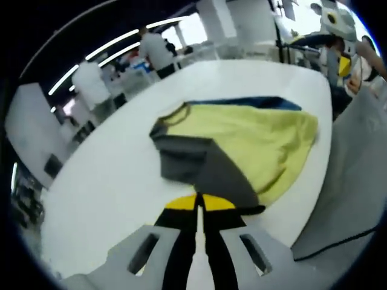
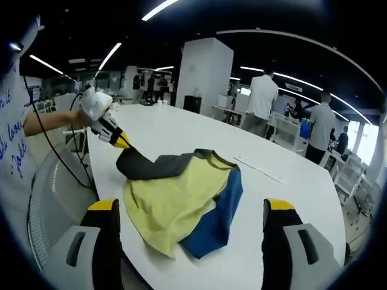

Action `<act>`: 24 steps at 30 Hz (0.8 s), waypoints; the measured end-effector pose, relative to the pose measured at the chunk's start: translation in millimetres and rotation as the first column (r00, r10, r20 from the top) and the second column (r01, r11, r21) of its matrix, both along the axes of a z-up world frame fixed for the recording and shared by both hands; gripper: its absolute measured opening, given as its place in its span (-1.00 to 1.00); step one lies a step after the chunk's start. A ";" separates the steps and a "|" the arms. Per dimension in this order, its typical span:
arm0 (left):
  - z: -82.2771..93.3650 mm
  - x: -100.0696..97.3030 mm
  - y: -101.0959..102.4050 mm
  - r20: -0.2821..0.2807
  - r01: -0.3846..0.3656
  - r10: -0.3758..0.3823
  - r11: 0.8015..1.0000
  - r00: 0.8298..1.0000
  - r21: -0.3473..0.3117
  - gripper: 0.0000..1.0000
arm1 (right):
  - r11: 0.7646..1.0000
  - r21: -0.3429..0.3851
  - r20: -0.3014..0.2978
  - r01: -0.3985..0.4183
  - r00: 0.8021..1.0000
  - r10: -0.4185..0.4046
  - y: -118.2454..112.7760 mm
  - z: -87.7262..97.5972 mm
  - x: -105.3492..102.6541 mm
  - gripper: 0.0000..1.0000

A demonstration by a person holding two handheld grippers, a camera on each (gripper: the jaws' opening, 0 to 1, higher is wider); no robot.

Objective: Fold the garment on the visible template until the final outline fits inside the template.

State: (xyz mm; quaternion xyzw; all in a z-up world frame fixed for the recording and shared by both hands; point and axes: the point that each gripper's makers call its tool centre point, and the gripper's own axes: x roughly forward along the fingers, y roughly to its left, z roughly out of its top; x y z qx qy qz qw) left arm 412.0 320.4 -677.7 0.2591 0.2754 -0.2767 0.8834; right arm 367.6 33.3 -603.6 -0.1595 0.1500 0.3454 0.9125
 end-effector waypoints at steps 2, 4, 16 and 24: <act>-1.3 0.6 4.8 0.001 -0.007 0.007 1.000 1.000 0.007 -1.00 | 1.000 0.005 0.001 0.007 1.000 -0.007 -0.9 0.6 0.6 0.99; -3.1 0.3 9.4 0.001 -0.012 0.012 1.000 1.000 0.014 -1.00 | 1.000 0.009 0.003 0.010 1.000 -0.010 -1.9 1.3 0.6 0.99; -9.7 0.8 41.9 -0.002 -0.072 0.072 0.997 0.997 0.036 -1.00 | 1.000 -0.007 -0.012 0.013 1.000 -0.013 -4.5 -3.2 -1.5 0.99; -14.1 3.4 63.6 0.004 -0.128 0.128 0.991 0.992 0.042 -1.00 | 1.000 0.009 -0.010 0.012 1.000 -0.012 -2.9 -1.1 -0.2 0.99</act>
